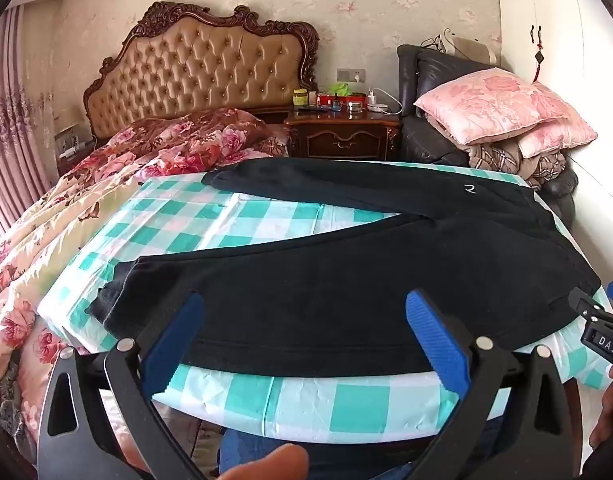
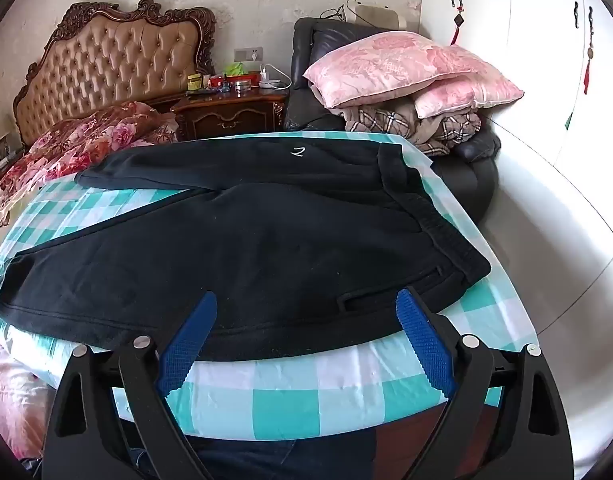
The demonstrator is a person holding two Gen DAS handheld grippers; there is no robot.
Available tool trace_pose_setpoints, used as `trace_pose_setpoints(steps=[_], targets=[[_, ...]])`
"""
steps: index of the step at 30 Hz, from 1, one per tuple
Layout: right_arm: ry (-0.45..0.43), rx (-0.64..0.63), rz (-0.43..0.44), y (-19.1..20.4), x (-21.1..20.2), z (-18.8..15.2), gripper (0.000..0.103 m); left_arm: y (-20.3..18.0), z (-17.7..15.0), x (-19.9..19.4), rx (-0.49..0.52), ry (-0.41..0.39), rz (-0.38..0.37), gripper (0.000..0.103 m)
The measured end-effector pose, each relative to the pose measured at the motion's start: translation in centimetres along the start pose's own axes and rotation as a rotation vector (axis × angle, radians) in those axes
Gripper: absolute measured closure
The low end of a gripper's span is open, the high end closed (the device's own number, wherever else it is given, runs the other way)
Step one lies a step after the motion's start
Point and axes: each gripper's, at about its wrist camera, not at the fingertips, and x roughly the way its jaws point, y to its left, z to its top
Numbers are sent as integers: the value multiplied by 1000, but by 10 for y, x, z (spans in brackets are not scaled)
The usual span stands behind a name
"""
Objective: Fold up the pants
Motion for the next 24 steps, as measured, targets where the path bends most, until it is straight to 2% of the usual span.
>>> trace_pose_setpoints(steps=[3,7,18,24], targets=[[-6,11,19,-2,1,-1,15,-5,0,-2,9,-11,3,2],[-10,2,17,-5,-4,1,15,10,-3,-1,-46,5,-32,2],[-25,-12,17,4,-14,4,15,11,-4,1,-40,10,-17,2],[-4,-4,9,2,-9,1,15,13,-5,3,-44,18,-12,2]])
